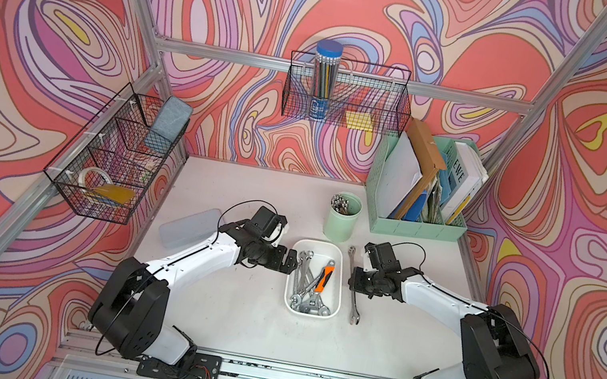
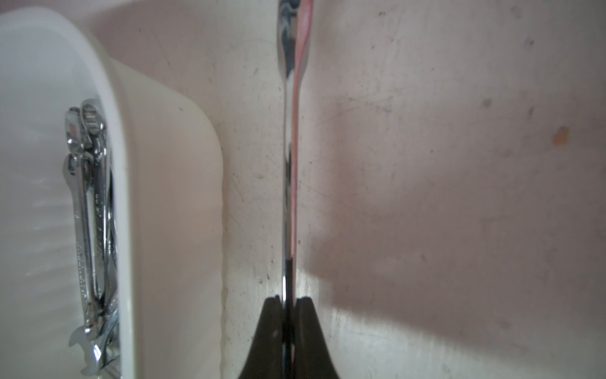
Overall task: Take out the wrench from the storage box
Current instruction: Place the wrench at the center of the board.
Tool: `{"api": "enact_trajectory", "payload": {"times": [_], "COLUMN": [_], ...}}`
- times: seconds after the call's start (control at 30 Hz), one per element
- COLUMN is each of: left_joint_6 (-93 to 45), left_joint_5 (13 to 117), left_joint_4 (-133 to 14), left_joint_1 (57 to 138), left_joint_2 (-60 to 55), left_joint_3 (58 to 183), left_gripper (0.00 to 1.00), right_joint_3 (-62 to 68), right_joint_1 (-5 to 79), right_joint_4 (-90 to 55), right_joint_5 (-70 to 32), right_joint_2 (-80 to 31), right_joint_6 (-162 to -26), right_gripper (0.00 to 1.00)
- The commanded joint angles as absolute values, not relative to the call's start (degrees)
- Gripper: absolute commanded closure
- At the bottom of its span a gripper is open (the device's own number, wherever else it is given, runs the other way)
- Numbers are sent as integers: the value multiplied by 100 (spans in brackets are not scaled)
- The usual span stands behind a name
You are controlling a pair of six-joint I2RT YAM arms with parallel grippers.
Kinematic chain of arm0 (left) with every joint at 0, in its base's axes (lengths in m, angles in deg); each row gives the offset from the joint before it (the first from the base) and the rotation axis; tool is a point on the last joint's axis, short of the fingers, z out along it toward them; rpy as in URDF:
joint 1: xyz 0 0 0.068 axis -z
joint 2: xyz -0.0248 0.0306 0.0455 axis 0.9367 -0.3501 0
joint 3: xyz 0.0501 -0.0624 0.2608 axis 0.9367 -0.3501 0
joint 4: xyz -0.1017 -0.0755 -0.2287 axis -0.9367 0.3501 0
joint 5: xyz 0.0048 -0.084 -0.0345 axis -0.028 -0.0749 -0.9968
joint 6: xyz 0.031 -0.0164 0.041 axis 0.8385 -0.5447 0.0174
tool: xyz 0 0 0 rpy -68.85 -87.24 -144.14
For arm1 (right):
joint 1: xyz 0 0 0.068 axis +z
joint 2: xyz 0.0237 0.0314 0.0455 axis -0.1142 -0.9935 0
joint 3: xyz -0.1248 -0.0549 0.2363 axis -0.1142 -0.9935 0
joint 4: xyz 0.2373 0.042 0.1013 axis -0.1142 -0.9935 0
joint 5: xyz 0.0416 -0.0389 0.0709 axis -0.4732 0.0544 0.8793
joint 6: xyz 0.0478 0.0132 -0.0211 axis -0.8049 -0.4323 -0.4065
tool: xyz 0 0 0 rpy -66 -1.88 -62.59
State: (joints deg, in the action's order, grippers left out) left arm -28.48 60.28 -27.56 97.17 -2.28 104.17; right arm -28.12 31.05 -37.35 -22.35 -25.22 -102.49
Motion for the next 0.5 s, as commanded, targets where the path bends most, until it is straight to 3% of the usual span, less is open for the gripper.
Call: {"api": "enact_trajectory", "payload": {"times": [0.0,0.2,0.47], "left_joint_6": [-2763,-2714,-2664], "left_joint_5": [6101,6123,6123], "left_joint_4": [-2580,-2466,-2356], "left_joint_1": [9686,9690,9690], "left_joint_2": [-326,-354,-420], "left_joint_3": [10419,10472,10551], "left_gripper": [1,1,1], "right_joint_3": [-2843,-2896,-2932], "right_joint_1": [3029,2959,2915], "right_joint_4": [-3495,-3513,-3607], "right_joint_5": [-2125,-2130,-2177], "right_joint_2": [-2609,-2739,-2744], "right_joint_6": [-10286,-10319,-10405], "right_gripper": [100,100,88]}}
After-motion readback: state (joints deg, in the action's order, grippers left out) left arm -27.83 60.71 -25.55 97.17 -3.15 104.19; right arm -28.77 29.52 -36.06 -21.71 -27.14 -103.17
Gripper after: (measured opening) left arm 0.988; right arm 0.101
